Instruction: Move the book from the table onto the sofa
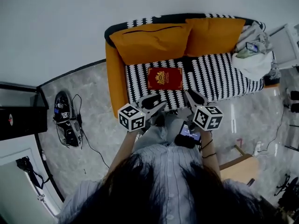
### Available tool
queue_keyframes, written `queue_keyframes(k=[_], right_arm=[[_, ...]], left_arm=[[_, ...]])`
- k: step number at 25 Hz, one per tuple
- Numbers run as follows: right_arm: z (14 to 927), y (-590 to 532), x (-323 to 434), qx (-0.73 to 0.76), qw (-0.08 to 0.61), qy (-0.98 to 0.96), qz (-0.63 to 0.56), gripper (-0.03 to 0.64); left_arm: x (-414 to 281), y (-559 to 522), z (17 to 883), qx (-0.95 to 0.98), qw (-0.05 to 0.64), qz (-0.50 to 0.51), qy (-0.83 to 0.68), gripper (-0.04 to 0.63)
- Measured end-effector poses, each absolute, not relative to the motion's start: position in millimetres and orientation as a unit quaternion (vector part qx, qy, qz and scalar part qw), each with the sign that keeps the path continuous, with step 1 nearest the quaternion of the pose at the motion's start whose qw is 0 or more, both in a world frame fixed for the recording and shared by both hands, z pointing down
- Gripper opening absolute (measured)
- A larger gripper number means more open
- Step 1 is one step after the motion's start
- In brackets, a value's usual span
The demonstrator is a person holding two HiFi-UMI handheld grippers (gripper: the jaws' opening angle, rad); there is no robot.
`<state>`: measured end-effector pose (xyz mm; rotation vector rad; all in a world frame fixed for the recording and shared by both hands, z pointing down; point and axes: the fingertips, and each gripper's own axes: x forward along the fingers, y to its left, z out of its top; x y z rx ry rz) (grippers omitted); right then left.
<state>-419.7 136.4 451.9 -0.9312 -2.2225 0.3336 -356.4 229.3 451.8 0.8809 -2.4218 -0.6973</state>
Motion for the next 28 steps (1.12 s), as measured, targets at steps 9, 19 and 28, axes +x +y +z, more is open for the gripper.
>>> queue_keyframes(k=[9,19,28], right_arm=[[432.3,109.4,-383.3,-0.31,0.319,-0.884,0.145,0.069],[426.4,63.2,-352.3,-0.282,0.316,-0.893,0.154,0.064],[413.5,13.3,-331.8,-0.283,0.31,-0.894,0.159,0.063]], left_arm=[[-341.5,218.5,424.0,0.375,0.215,-0.213,-0.876,0.172],[-323.2,183.9,416.0,0.393,0.212,-0.201,-0.872,0.163],[-319.9,140.6,396.3,0.383,0.201,-0.191,-0.881,0.154]])
